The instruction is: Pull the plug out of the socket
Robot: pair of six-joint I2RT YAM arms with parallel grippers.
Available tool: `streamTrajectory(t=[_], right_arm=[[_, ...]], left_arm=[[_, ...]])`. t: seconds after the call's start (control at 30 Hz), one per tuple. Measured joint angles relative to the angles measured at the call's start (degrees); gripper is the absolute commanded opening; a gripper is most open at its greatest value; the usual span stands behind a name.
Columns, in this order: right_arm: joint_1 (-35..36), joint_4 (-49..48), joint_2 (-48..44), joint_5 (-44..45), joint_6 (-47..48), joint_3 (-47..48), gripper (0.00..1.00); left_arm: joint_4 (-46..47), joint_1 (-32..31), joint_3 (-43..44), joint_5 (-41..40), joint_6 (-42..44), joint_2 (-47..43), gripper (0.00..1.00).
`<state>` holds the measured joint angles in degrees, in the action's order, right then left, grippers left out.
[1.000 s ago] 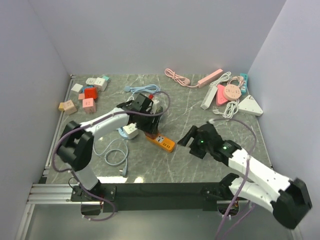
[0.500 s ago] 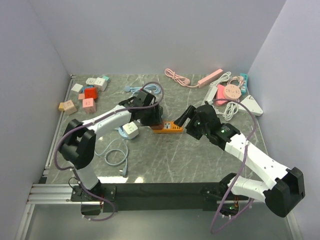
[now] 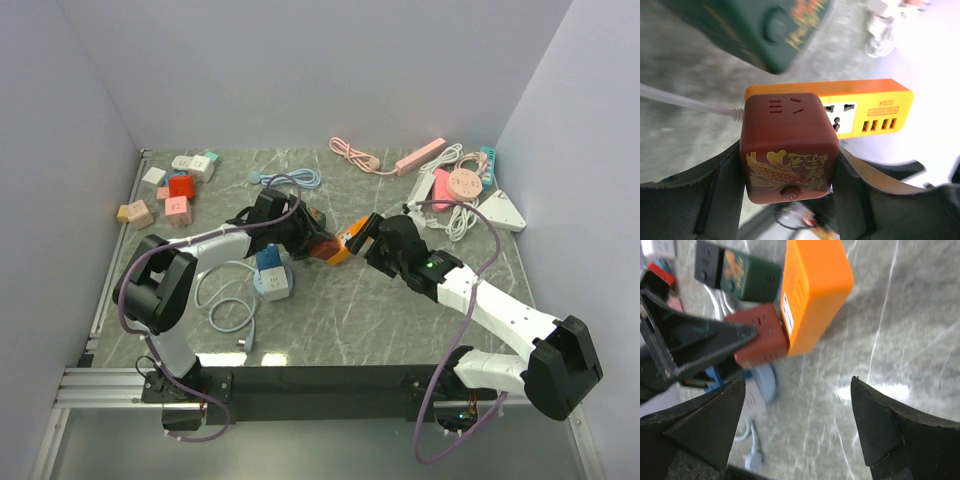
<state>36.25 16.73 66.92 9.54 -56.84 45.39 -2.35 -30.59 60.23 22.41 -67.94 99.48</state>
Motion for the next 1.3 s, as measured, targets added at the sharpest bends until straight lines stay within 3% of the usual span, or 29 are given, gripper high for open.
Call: streamTrajectory(t=[0.27, 0.37, 0.4, 0.57, 0.6, 0.63, 0.87, 0.97, 1.07, 1.17, 1.3], right_arm=[[0.0, -6.7, 5.0, 5.4, 2.9, -0.5, 0.93], [0.0, -7.8, 7.1, 8.1, 4.1, 0.2, 0.82], [-0.1, -8.0, 7.8, 9.0, 4.3, 0.9, 0.65], [-0.6, -8.3, 11.7, 12.2, 6.3, 5.5, 0.29], [-0.7, -7.9, 12.5, 12.4, 6.9, 6.5, 0.09], [-0.7, -7.7, 13.3, 12.5, 7.1, 7.5, 0.0], [-0.3, -7.9, 14.8, 13.1, 8.0, 8.7, 0.0], [0.5, -8.0, 16.0, 13.3, 7.8, 10.3, 0.0], [1.3, -9.4, 17.6, 13.6, 8.2, 12.2, 0.0], [-0.4, -4.9, 17.9, 19.9, 11.6, 12.4, 0.0], [-2.8, -1.5, 17.9, 24.9, 16.1, 11.1, 0.0]], left_arm=[[11.7, -0.6, -3.3, 8.6, -12.0, 0.0, 0.0], [12.5, -0.7, -3.3, 10.6, -13.4, -0.1, 0.0], [12.5, -0.7, -3.3, 11.0, -13.7, -0.1, 0.0], [14.9, -0.6, -3.8, 12.2, -15.5, -0.2, 0.0], [15.7, -0.3, -4.1, 12.2, -16.0, -0.2, 0.0], [16.8, 0.2, -4.7, 12.3, -16.8, -0.2, 0.0], [19.6, 2.5, -6.3, 14.4, -18.9, -0.3, 0.0], [16.6, 5.4, -5.6, 17.9, -16.8, -1.1, 0.0], [4.4, 9.0, 0.6, 21.0, -7.1, -1.5, 0.0], [-11.4, 12.7, 11.2, 20.6, 5.4, -1.3, 0.0], [-21.9, 16.1, 19.9, 19.1, 18.4, -1.4, 0.0]])
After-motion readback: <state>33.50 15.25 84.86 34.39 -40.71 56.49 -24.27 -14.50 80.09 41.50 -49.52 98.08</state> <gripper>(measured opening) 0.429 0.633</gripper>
